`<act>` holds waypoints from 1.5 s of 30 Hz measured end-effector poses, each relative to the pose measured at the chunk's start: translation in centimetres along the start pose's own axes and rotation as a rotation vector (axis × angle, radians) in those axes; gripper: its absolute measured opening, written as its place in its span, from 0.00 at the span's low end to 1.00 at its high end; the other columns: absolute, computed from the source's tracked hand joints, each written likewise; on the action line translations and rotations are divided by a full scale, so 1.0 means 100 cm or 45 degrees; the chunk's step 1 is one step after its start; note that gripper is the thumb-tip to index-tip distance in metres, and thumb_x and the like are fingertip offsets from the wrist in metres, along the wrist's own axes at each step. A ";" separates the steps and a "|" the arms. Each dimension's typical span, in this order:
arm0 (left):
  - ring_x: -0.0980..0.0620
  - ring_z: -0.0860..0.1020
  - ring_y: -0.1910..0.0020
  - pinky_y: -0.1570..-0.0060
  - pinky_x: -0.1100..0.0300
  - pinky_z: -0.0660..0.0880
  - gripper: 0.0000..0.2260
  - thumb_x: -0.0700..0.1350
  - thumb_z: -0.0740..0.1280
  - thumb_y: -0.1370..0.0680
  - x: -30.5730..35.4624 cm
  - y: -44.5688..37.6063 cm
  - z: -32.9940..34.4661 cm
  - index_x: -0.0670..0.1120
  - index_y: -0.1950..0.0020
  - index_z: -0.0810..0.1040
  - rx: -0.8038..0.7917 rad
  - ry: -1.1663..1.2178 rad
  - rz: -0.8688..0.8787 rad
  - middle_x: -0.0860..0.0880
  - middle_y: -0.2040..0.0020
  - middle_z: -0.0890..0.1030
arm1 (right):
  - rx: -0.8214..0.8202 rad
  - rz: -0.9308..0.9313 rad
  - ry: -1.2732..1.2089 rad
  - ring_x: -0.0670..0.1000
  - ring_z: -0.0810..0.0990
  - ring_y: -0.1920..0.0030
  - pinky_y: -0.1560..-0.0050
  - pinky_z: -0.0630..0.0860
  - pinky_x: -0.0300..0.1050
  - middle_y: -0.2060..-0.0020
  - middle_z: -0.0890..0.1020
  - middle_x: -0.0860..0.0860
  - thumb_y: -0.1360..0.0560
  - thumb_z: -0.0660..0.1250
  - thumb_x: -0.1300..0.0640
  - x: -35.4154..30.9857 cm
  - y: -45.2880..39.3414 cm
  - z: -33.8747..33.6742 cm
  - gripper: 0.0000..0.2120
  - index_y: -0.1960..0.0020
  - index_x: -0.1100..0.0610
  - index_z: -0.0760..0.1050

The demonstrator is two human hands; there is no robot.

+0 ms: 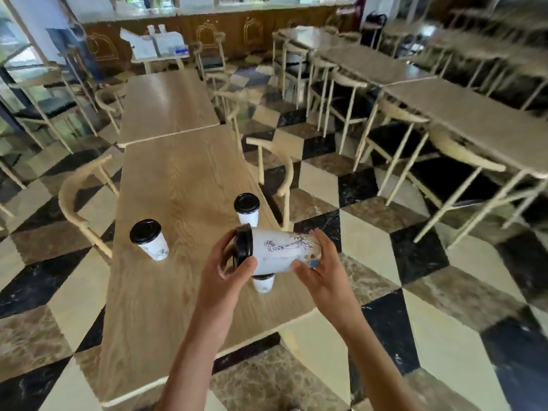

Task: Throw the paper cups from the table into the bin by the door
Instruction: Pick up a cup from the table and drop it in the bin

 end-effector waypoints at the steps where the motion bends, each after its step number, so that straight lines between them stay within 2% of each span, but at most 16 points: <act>1: 0.51 0.80 0.34 0.37 0.52 0.78 0.27 0.51 0.76 0.31 0.000 -0.002 0.015 0.57 0.32 0.78 -0.074 0.000 -0.011 0.51 0.35 0.83 | 0.071 -0.002 0.008 0.43 0.81 0.43 0.43 0.78 0.44 0.42 0.80 0.36 0.24 0.69 0.46 -0.002 0.008 -0.016 0.36 0.22 0.51 0.56; 3: 0.53 0.81 0.35 0.35 0.48 0.76 0.31 0.52 0.76 0.32 0.001 -0.002 0.039 0.56 0.29 0.75 -0.183 -0.009 -0.025 0.53 0.36 0.84 | 0.186 -0.015 0.031 0.44 0.81 0.44 0.43 0.79 0.47 0.44 0.78 0.30 0.25 0.69 0.46 -0.006 0.021 -0.042 0.35 0.23 0.50 0.57; 6: 0.55 0.80 0.35 0.33 0.48 0.75 0.33 0.53 0.75 0.31 -0.001 0.003 0.089 0.57 0.27 0.73 -0.416 -0.016 -0.047 0.54 0.34 0.83 | 0.397 -0.018 0.038 0.40 0.80 0.42 0.45 0.77 0.40 0.41 0.75 0.27 0.24 0.69 0.48 -0.009 0.053 -0.088 0.33 0.24 0.48 0.58; 9: 0.51 0.78 0.31 0.32 0.47 0.73 0.33 0.51 0.75 0.30 -0.006 0.013 0.147 0.54 0.25 0.72 -0.626 0.012 -0.054 0.52 0.32 0.82 | 0.622 -0.028 0.091 0.38 0.81 0.52 0.52 0.76 0.36 0.43 0.75 0.30 0.23 0.69 0.51 -0.008 0.093 -0.136 0.32 0.24 0.51 0.59; 12: 0.59 0.80 0.35 0.40 0.61 0.77 0.29 0.53 0.75 0.29 -0.014 0.034 0.212 0.61 0.28 0.73 -0.840 -0.014 -0.035 0.58 0.35 0.83 | 0.816 0.005 0.129 0.39 0.80 0.57 0.55 0.76 0.36 0.41 0.76 0.39 0.23 0.69 0.53 -0.008 0.136 -0.186 0.32 0.24 0.51 0.59; 15: 0.66 0.81 0.41 0.51 0.72 0.77 0.24 0.51 0.74 0.26 -0.026 0.059 0.282 0.67 0.33 0.74 -1.011 -0.048 -0.028 0.65 0.39 0.83 | 0.980 0.035 0.083 0.41 0.81 0.46 0.49 0.77 0.37 0.33 0.73 0.45 0.23 0.68 0.52 -0.004 0.182 -0.241 0.31 0.24 0.48 0.58; 19: 0.65 0.80 0.39 0.49 0.71 0.77 0.27 0.54 0.75 0.27 -0.042 0.104 0.384 0.64 0.29 0.73 -1.237 -0.040 -0.040 0.64 0.37 0.82 | 1.195 0.084 0.089 0.39 0.75 0.56 0.53 0.74 0.33 0.40 0.75 0.43 0.24 0.69 0.47 0.008 0.245 -0.322 0.33 0.24 0.45 0.59; 23: 0.51 0.79 0.33 0.34 0.50 0.74 0.35 0.52 0.76 0.32 -0.057 0.164 0.494 0.50 0.26 0.72 -1.429 0.053 -0.103 0.50 0.33 0.82 | 1.371 0.124 0.066 0.46 0.81 0.42 0.46 0.80 0.43 0.31 0.74 0.49 0.25 0.70 0.50 0.016 0.318 -0.408 0.34 0.23 0.50 0.59; 25: 0.53 0.80 0.34 0.35 0.52 0.76 0.36 0.53 0.76 0.34 -0.064 0.199 0.545 0.51 0.27 0.72 -1.519 0.055 -0.124 0.49 0.34 0.83 | 1.473 0.131 0.065 0.47 0.81 0.41 0.48 0.80 0.41 0.31 0.73 0.50 0.24 0.70 0.52 0.017 0.358 -0.446 0.33 0.24 0.51 0.60; 29: 0.59 0.82 0.39 0.47 0.65 0.79 0.25 0.51 0.76 0.30 -0.083 0.259 0.631 0.61 0.33 0.75 -1.701 0.028 -0.090 0.57 0.38 0.85 | 1.657 0.197 0.099 0.48 0.79 0.37 0.38 0.77 0.50 0.32 0.75 0.49 0.23 0.69 0.55 0.021 0.427 -0.511 0.31 0.24 0.52 0.60; 31: 0.62 0.81 0.40 0.48 0.68 0.78 0.25 0.55 0.76 0.31 -0.090 0.282 0.669 0.66 0.35 0.76 -1.769 0.013 -0.068 0.60 0.39 0.84 | 1.725 0.205 0.086 0.45 0.80 0.40 0.42 0.78 0.44 0.35 0.77 0.49 0.23 0.69 0.56 0.026 0.453 -0.540 0.31 0.24 0.51 0.60; 33: 0.62 0.81 0.39 0.45 0.64 0.79 0.27 0.59 0.76 0.34 -0.100 0.298 0.706 0.68 0.36 0.76 -1.810 -0.001 -0.103 0.60 0.38 0.84 | 1.780 0.248 0.077 0.44 0.81 0.42 0.45 0.79 0.43 0.37 0.78 0.48 0.24 0.70 0.53 0.032 0.471 -0.566 0.33 0.23 0.51 0.59; 36: 0.57 0.81 0.36 0.37 0.51 0.78 0.28 0.59 0.77 0.34 -0.120 0.313 0.765 0.65 0.34 0.76 -1.872 0.002 -0.139 0.57 0.35 0.82 | 1.871 0.306 0.122 0.48 0.77 0.35 0.37 0.77 0.51 0.31 0.73 0.47 0.26 0.70 0.46 0.044 0.489 -0.608 0.37 0.22 0.51 0.57; 39: 0.55 0.82 0.38 0.38 0.48 0.77 0.29 0.62 0.79 0.34 -0.146 0.322 0.826 0.64 0.34 0.77 -1.934 -0.013 -0.157 0.57 0.35 0.82 | 1.951 0.356 0.154 0.50 0.77 0.35 0.35 0.74 0.56 0.32 0.75 0.48 0.25 0.70 0.49 0.064 0.500 -0.657 0.36 0.22 0.52 0.58; 41: 0.54 0.83 0.39 0.40 0.48 0.77 0.32 0.65 0.80 0.37 -0.165 0.326 0.872 0.64 0.35 0.77 -1.963 -0.021 -0.177 0.58 0.35 0.82 | 2.010 0.410 0.169 0.49 0.78 0.38 0.35 0.73 0.59 0.34 0.77 0.48 0.25 0.70 0.50 0.080 0.503 -0.696 0.35 0.23 0.52 0.59; 45: 0.56 0.83 0.40 0.49 0.63 0.81 0.35 0.65 0.81 0.40 -0.204 0.327 0.968 0.65 0.35 0.78 -2.022 -0.044 -0.218 0.58 0.37 0.83 | 2.070 0.476 0.133 0.53 0.78 0.38 0.36 0.74 0.58 0.36 0.77 0.51 0.24 0.70 0.53 0.117 0.502 -0.782 0.35 0.22 0.54 0.58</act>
Point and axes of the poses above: each hand's wrist, its own y-axis away from the middle knuckle, its own z-axis out of the palm, x = y × z, the point moved 1 cm from there along -y, towards the middle knuckle
